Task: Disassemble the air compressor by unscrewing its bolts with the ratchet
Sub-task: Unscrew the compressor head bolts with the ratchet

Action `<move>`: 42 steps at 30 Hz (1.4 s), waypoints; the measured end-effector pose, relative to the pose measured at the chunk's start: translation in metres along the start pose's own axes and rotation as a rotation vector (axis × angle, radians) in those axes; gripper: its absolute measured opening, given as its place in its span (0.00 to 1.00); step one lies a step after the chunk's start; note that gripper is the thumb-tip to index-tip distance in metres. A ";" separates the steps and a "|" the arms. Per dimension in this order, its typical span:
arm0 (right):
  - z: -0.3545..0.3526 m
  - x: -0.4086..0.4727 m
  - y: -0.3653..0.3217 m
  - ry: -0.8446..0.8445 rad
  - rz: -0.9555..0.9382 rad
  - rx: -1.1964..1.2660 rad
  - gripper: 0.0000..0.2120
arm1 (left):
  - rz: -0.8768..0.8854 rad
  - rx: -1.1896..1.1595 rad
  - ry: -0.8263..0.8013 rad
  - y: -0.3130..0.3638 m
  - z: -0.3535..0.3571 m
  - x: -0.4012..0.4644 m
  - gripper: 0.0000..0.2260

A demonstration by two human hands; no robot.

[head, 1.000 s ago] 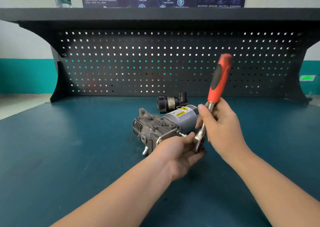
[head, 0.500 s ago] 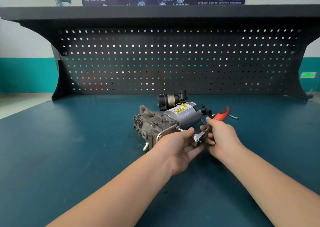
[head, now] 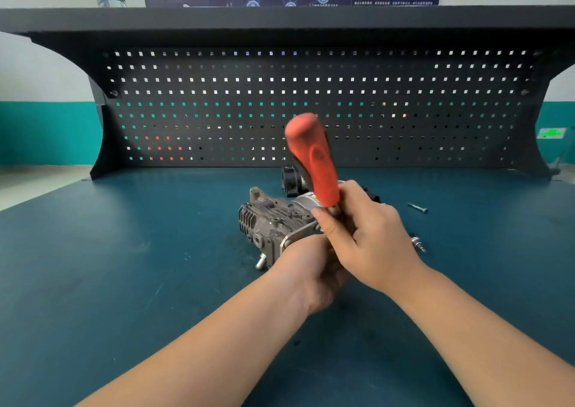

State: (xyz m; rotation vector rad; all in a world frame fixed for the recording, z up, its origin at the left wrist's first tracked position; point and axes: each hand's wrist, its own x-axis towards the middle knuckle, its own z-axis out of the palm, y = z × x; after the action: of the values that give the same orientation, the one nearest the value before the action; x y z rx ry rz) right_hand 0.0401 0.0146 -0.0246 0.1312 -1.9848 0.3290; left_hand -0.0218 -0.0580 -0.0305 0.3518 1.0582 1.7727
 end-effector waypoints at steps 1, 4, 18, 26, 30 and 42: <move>0.000 0.000 0.001 0.017 0.042 0.035 0.06 | -0.010 0.004 0.010 0.000 0.000 0.000 0.09; 0.001 0.000 0.006 0.093 0.261 0.132 0.09 | -0.035 0.014 0.057 0.001 0.001 -0.001 0.09; -0.001 0.002 0.030 0.399 1.601 0.933 0.12 | -0.056 -0.043 0.127 0.001 0.002 0.001 0.04; -0.002 0.006 0.020 0.262 0.863 0.327 0.12 | -0.002 -0.035 0.153 -0.005 0.004 -0.001 0.03; -0.006 0.003 0.004 0.095 0.435 0.148 0.11 | 0.006 -0.044 0.128 -0.004 0.004 -0.002 0.04; -0.008 0.013 0.020 0.160 0.838 0.275 0.12 | -0.001 -0.023 0.159 -0.002 0.003 0.001 0.06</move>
State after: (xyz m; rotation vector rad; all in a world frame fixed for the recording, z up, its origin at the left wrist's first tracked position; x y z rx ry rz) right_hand 0.0365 0.0365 -0.0133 -0.5541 -1.7379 1.1103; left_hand -0.0188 -0.0553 -0.0307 0.1987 1.1485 1.8342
